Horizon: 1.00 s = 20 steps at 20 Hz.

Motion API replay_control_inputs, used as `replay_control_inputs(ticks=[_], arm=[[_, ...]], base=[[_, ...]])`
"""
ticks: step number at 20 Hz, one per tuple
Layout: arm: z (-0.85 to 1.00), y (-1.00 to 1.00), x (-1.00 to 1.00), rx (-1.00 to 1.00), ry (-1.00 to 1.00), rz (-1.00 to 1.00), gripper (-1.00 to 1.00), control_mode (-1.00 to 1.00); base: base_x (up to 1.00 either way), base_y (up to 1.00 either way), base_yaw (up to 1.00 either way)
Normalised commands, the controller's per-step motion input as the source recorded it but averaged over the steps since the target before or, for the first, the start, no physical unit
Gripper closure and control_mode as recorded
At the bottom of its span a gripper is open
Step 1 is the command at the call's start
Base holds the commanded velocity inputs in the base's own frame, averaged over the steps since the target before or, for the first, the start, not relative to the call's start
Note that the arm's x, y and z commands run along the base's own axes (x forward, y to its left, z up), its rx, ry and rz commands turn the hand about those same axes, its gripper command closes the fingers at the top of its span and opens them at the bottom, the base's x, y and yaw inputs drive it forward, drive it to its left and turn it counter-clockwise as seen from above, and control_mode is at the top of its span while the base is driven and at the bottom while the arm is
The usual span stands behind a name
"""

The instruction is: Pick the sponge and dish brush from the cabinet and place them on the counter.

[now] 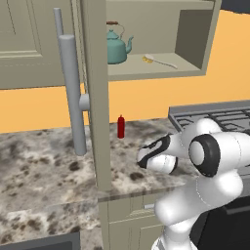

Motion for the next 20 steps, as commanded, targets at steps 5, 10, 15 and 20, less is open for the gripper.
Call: replay_control_inputs(ticks=[5, 10, 15, 20], arm=[[0.26, 0.00, -0.03, 0.00, -0.07, 0.00, -1.00, -1.00], [0.60, 0.00, 0.00, -0.01, -0.03, 0.00, -1.00, -1.00], [0.75, -0.08, -0.08, -0.05, 0.00, 0.00, -1.00, -1.00], [0.66, -0.19, -0.29, -0.02, 0.02, 0.00, -1.00, -1.00]], base=[[0.00, 0.00, 0.00], [0.00, 0.00, 0.00], [0.00, 0.00, 0.00], [0.00, 0.00, 0.00]])
